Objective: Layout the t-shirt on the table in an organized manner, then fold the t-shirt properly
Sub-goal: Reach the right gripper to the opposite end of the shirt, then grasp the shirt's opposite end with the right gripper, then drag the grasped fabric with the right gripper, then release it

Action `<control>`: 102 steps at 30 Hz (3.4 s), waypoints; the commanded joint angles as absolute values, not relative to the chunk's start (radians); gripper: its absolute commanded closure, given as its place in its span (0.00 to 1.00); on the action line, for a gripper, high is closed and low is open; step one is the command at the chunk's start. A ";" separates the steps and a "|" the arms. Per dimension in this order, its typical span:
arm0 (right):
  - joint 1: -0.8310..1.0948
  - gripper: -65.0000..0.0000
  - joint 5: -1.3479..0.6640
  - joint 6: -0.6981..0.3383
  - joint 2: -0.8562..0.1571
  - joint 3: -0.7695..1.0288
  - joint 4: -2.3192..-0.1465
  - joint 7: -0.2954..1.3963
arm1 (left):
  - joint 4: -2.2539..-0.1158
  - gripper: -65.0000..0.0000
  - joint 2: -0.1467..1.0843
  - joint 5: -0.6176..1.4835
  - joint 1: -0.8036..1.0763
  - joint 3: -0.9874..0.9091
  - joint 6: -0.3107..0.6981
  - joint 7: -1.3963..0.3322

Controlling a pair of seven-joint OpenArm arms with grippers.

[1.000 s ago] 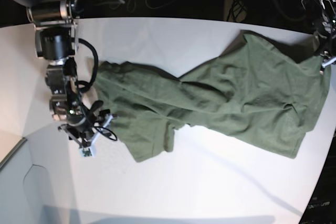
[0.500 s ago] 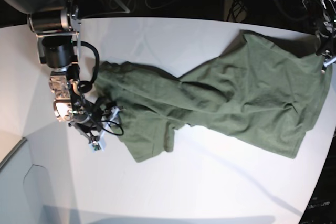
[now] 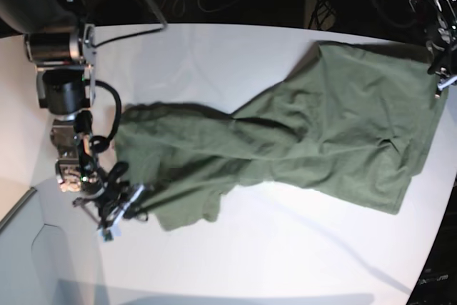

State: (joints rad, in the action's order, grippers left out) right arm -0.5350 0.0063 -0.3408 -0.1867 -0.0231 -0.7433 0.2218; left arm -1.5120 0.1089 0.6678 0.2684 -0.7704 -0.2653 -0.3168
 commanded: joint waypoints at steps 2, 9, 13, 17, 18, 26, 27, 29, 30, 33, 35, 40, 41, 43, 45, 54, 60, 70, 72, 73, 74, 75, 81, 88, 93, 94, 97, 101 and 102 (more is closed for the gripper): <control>-0.591 1.00 -0.002 -0.286 -0.206 -0.019 -0.760 0.173 | -1.527 1.00 0.124 0.668 0.269 -0.774 -0.257 -0.297; -0.651 1.00 -0.002 -0.179 -0.226 -0.019 -0.760 0.107 | -1.527 1.00 0.091 0.668 0.260 -0.773 -0.255 -0.297; -0.673 1.00 -0.001 -0.173 -0.226 -0.019 -0.760 0.064 | -1.527 1.00 0.090 0.668 0.260 -0.728 -0.255 -0.295; -0.699 1.00 -0.001 -0.173 -0.222 -0.021 -0.753 0.068 | -1.527 1.00 0.090 0.668 0.262 -0.705 -0.255 -0.295; -0.699 1.00 -0.001 -0.173 -0.222 -0.025 -0.746 0.068 | -1.527 1.00 0.090 0.668 0.262 -0.700 -0.255 -0.295; -0.598 0.54 -0.005 -0.173 -0.274 -0.019 -0.748 0.111 | -1.526 1.00 0.090 0.668 0.237 -0.700 -0.255 -0.300; -0.573 0.47 -0.005 -0.176 -0.277 -0.004 -0.748 0.110 | -1.526 1.00 0.091 0.665 0.237 -0.700 -0.255 -0.300; -0.519 0.36 -0.005 -0.179 -0.289 0.051 -0.786 0.111 | -1.526 1.00 0.091 0.667 0.231 -0.700 -0.255 -0.302; -0.479 0.33 -0.005 -0.180 -0.289 0.082 -0.820 0.111 | -1.526 1.00 0.091 0.665 0.229 -0.700 -0.255 -0.302; -0.358 0.31 -0.007 -0.217 -0.288 0.140 -0.954 0.111 | -1.526 1.00 0.091 0.667 0.229 -0.700 -0.255 -0.300; -0.269 0.31 -0.007 -0.297 -0.265 0.160 -1.044 0.111 | -1.526 1.00 0.091 0.665 0.229 -0.700 -0.255 -0.298; -0.119 0.31 -0.007 -0.429 -0.216 0.191 -1.185 0.153 | -1.526 1.00 0.094 0.662 0.229 -0.700 -0.255 -0.297; -0.105 0.31 -0.007 -0.444 -0.203 0.194 -1.193 0.166 | -1.526 1.00 0.096 0.662 0.229 -0.702 -0.255 -0.297; -0.094 0.31 -0.007 -0.450 -0.193 0.194 -1.190 0.186 | -1.526 1.00 0.096 0.661 0.229 -0.705 -0.255 -0.297; -0.093 0.31 -0.007 -0.450 -0.191 0.193 -1.185 0.200 | -1.526 1.00 0.096 0.661 0.229 -0.707 -0.255 -0.297; -0.128 0.31 -0.007 -0.450 -0.196 0.194 -1.130 0.209 | -1.526 1.00 0.091 0.659 0.239 -0.708 -0.255 -0.295; -0.213 0.31 -0.005 -0.450 -0.209 0.193 -0.941 0.209 | -1.526 1.00 0.090 0.659 0.240 -0.708 -0.255 -0.295; -0.282 1.00 -0.002 -0.651 -0.206 0.193 -0.935 0.225 | -1.526 1.00 0.096 0.659 0.242 -0.710 -0.255 -0.295; -0.285 0.98 -0.002 -0.651 -0.206 0.189 -1.004 0.257 | -1.526 1.00 0.097 0.659 0.243 -0.710 -0.255 -0.295; -0.285 1.00 -0.002 -0.651 -0.208 0.186 -1.049 0.275 | -1.526 1.00 0.097 0.659 0.243 -0.710 -0.255 -0.295; -0.286 1.00 -0.001 -0.651 -0.206 0.185 -1.093 0.292 | -1.526 1.00 0.097 0.659 0.243 -0.710 -0.255 -0.295; -0.289 1.00 -0.001 -0.651 -0.205 0.185 -1.129 0.308 | -1.527 1.00 0.097 0.659 0.243 -0.710 -0.255 -0.295; -0.398 1.00 0.001 -0.651 -0.208 0.041 -1.208 0.400 | -1.537 1.00 0.097 0.659 0.243 -0.710 -0.255 -0.303; -0.616 1.00 0.001 -0.650 -0.162 -0.091 -0.946 0.397 | -1.537 1.00 0.099 0.657 0.252 -0.710 -0.255 -0.303; -0.780 1.00 0.001 -0.641 -0.099 -0.093 -0.687 0.294 | -1.537 1.00 0.099 0.657 0.266 -0.710 -0.255 -0.303; -0.802 1.00 0.001 -0.621 -0.087 -0.093 -0.650 0.272 | -1.537 1.00 0.099 0.657 0.272 -0.710 -0.255 -0.303; -0.831 0.96 0.001 -0.567 -0.058 -0.093 -0.598 0.234 | -1.534 1.00 0.119 0.657 0.278 -0.710 -0.255 -0.303; -0.829 0.65 0.001 -0.503 -0.030 -0.130 -0.596 0.232 | -1.527 1.00 0.127 0.657 0.278 -0.710 -0.255 -0.302; -0.826 0.56 0.001 -0.496 -0.030 -0.142 -0.596 0.229 | -1.527 1.00 0.127 0.657 0.278 -0.710 -0.255 -0.300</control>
State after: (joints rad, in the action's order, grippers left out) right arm -0.7853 0.0189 -0.5079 -0.0319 -0.1452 -0.5793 0.2604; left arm -1.5127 0.1154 0.6582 0.2821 -0.7063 -0.2623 -0.3195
